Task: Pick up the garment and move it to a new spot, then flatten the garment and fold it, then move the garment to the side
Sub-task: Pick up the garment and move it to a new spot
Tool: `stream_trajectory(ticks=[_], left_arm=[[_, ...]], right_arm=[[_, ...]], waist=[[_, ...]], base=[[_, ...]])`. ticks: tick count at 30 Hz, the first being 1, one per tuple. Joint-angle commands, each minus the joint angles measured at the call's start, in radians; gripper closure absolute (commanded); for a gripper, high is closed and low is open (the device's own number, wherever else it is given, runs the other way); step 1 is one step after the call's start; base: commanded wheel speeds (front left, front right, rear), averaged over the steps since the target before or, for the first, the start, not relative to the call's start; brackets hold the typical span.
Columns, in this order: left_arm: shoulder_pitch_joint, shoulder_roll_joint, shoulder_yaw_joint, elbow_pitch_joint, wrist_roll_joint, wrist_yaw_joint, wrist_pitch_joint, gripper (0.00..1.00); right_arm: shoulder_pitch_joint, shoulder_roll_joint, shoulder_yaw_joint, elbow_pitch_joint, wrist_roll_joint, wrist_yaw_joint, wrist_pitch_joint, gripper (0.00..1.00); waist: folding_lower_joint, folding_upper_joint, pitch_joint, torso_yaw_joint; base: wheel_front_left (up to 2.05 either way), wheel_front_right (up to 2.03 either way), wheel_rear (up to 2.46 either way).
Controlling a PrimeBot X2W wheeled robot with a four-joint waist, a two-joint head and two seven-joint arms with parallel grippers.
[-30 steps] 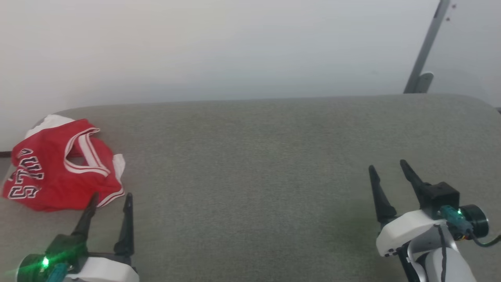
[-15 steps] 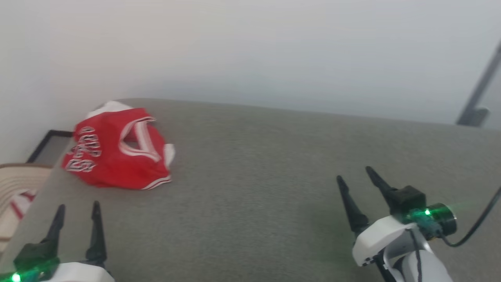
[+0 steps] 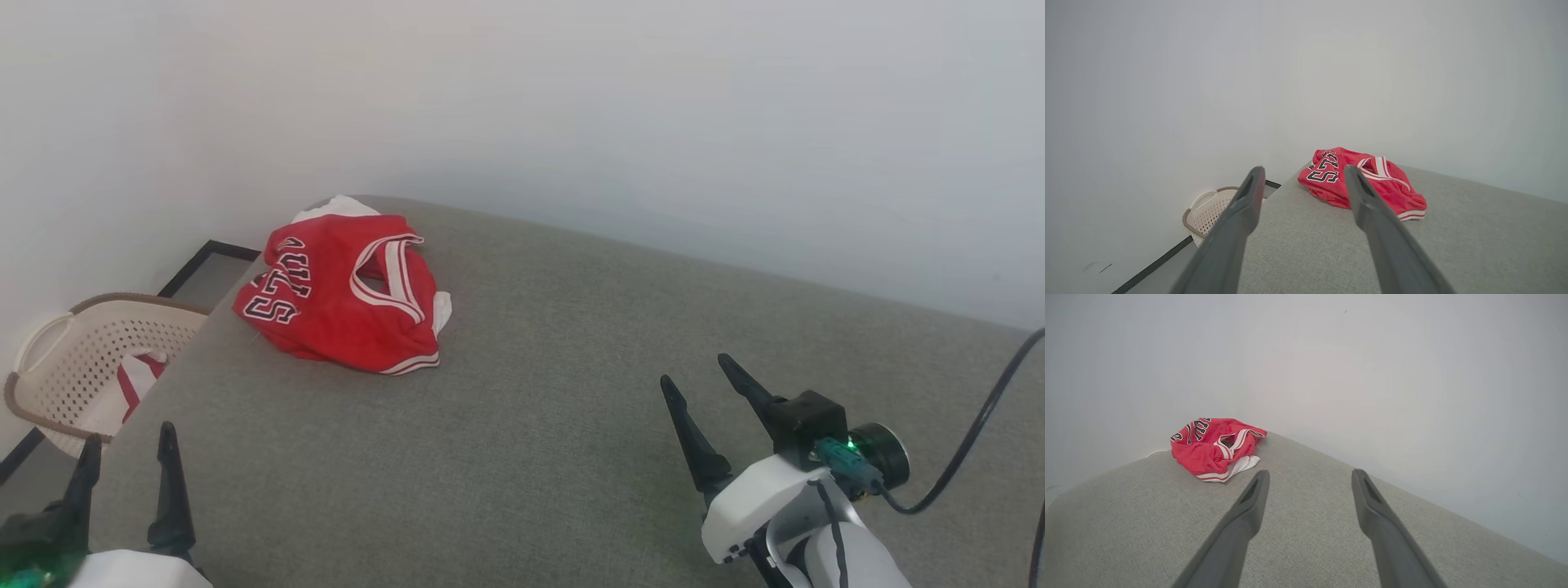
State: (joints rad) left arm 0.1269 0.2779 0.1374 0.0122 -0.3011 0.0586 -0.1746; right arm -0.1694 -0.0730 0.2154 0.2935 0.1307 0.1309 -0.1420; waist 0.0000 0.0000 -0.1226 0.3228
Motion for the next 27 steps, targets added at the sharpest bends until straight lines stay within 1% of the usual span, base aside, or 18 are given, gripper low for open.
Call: stream_trajectory(ticks=[1,7,9,11,16,20,22,23,27], left_arm=[[0.008,0.002,0.006,-0.009,-0.01,0.004,0.009,0.0],[-0.062,0.018,0.015,-0.01,-0.062,-0.024,0.048,0.0],[-0.095,0.043,0.018,0.001,-0.069,-0.034,0.068,0.0],[-0.145,0.05,0.024,0.001,-0.094,-0.042,0.082,0.0],[-0.288,0.09,0.018,0.028,-0.115,-0.062,0.121,0.0],[-0.417,0.122,-0.005,0.093,-0.123,-0.085,0.156,0.0],[-0.493,0.126,-0.02,0.144,-0.145,-0.103,0.174,0.0],[-0.493,0.126,-0.02,0.144,-0.145,-0.103,0.174,0.0],[-0.645,0.152,-0.046,0.29,-0.165,-0.13,0.215,0.0]], right_arm=[[-0.013,-0.001,-0.001,0.003,0.0,0.0,-0.006,0.0],[-0.025,-0.018,-0.018,-0.011,-0.005,0.0,0.006,0.0],[-0.031,-0.029,-0.027,-0.021,-0.004,0.0,0.012,0.0],[-0.046,-0.043,-0.039,-0.041,-0.009,0.0,0.023,0.0],[-0.075,-0.085,-0.076,-0.108,-0.011,0.0,0.05,0.0],[-0.106,-0.125,-0.109,-0.168,-0.008,-0.001,0.072,0.0],[-0.121,-0.142,-0.126,-0.199,-0.007,-0.001,0.081,0.0],[-0.121,-0.142,-0.126,-0.199,-0.007,-0.001,0.081,0.0],[-0.151,-0.176,-0.151,-0.268,-0.007,-0.001,0.107,0.0]], waist=[[0.0,0.0,0.004,0.0],[0.0,0.0,0.041,-0.029],[0.0,0.0,0.062,-0.044],[0.0,0.0,0.098,-0.063],[0.0,0.0,0.209,-0.106],[0.0,0.0,0.312,-0.131],[0.0,0.0,0.365,-0.14],[0.0,0.0,0.365,-0.14],[0.0,0.0,0.469,-0.157]], base=[[0.0,0.0,0.0],[0.0,0.0,0.0],[0.0,0.0,0.0],[0.0,0.0,0.0],[0.0,0.0,0.0],[0.0,0.0,0.0],[0.0,0.0,0.0],[0.0,0.0,0.0],[0.0,0.0,0.0]])
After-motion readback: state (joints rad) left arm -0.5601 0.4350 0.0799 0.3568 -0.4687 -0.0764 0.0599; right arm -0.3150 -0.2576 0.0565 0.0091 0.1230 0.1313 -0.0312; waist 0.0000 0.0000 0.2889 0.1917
